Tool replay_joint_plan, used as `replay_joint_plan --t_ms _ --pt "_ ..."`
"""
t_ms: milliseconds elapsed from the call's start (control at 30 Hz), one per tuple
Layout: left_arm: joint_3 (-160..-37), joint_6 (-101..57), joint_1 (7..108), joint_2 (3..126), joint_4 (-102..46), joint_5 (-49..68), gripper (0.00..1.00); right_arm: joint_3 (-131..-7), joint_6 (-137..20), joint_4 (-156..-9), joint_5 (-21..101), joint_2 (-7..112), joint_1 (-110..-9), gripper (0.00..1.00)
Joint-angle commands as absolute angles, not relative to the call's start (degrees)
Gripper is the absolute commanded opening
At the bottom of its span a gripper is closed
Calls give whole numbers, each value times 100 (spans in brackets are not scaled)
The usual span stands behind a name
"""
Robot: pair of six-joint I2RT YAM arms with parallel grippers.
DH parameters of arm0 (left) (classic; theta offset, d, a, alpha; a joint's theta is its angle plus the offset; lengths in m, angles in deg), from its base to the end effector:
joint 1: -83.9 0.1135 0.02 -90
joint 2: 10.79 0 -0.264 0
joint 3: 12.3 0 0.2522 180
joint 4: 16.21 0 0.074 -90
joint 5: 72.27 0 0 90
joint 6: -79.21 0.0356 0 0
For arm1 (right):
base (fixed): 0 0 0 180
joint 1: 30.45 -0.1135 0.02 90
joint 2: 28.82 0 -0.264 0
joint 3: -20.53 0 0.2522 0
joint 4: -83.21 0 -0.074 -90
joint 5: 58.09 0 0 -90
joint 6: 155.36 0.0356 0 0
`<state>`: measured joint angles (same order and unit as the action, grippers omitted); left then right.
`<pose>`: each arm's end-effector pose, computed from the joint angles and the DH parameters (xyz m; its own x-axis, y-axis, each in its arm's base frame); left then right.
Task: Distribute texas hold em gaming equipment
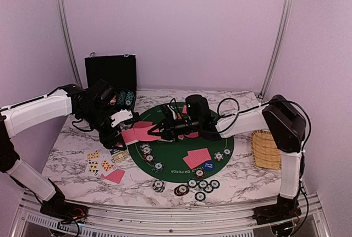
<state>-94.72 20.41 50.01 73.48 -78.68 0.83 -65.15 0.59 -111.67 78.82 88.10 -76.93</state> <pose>0.2371 -0.1717 0.2707 -0.3094 0.8049 -0.5064 0.9333 0.3590 0.0004 0.2907 0.3438 0.1904 -0.9720 -0.1177 -0.2032 -0.2214 0.1712 0.9600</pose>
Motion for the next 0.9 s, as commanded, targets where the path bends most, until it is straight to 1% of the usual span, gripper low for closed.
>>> replay_joint_plan --t_ms 0,167,300,433,567,667,767,867 --pt "-9584 2041 5024 7201 -7823 16 0 -6309 -56 -11102 8000 8396 -7424 2" --pt "-9569 2037 5024 7193 -7823 33 0 -6058 -181 -10986 8089 8190 -7079 0" --pt "-9537 2050 5024 7185 -7822 62 0 -6029 -666 -10347 8046 8089 -6653 0" --pt "-9481 2067 5028 7184 -7816 109 0 -6222 -1420 -9368 7686 8103 -6151 0" --pt "-9436 2094 5080 7191 -7814 127 0 -6551 -1980 -8573 7222 8387 -5840 0" --pt "-9399 2119 5132 7185 -7801 156 0 -6672 -2052 -8604 7126 8670 -5745 0" --pt "-9325 2144 5215 7172 -7781 184 0 -6962 -2368 -8139 6705 8955 -5741 0" --pt "-9237 2155 5326 7125 -7749 200 0 -7056 -2425 -8094 6458 9121 -5743 0"
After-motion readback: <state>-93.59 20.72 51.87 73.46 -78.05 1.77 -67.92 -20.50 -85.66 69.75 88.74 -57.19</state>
